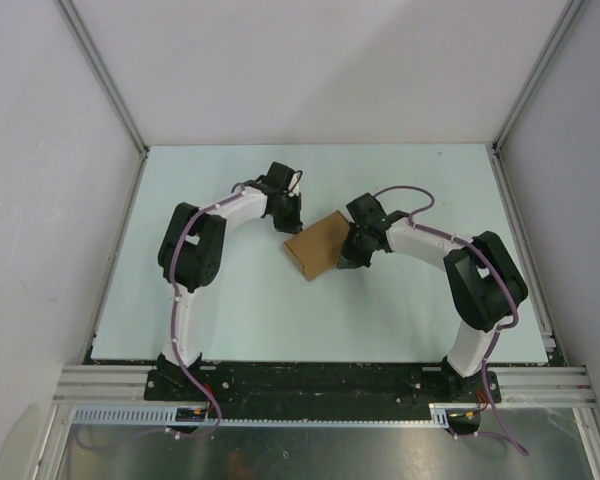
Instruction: Fold the paper box
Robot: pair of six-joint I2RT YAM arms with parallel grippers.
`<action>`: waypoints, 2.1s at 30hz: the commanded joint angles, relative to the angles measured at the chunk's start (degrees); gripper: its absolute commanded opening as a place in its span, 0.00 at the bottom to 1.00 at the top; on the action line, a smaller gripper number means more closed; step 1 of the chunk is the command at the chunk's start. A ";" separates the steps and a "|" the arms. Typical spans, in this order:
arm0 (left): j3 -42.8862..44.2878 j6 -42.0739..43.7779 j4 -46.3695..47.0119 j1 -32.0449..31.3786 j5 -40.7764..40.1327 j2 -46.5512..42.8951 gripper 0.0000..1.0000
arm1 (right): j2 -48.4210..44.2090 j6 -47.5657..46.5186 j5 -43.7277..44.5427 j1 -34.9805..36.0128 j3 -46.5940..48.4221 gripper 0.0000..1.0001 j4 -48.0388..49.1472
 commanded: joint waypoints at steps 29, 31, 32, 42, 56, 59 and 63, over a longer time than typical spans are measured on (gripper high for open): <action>-21.28 -2.38 -0.55 -4.65 3.17 -19.48 0.00 | 0.37 0.95 -0.93 1.45 0.27 0.00 -2.94; -21.54 -2.47 -0.55 -5.18 3.44 -19.56 0.00 | 0.55 1.04 -0.85 1.63 0.27 0.00 -2.77; -21.63 -2.56 -0.55 -5.18 3.53 -19.56 0.00 | 0.81 1.13 -0.84 1.72 0.18 0.00 -2.77; -21.36 -3.61 -0.55 -6.76 4.93 -19.39 0.00 | 2.66 2.27 -2.16 2.07 0.27 0.00 -0.22; -21.54 -6.25 -0.46 -9.83 8.27 -19.56 0.00 | 3.27 5.70 -4.89 2.78 0.27 0.00 3.21; -22.24 -7.13 -0.46 -10.45 8.89 -20.18 0.00 | 3.27 6.49 -5.59 2.77 0.27 0.00 3.73; -23.29 -7.40 -0.46 -10.80 9.51 -21.23 0.00 | 3.27 6.75 -6.12 2.51 0.27 0.00 3.65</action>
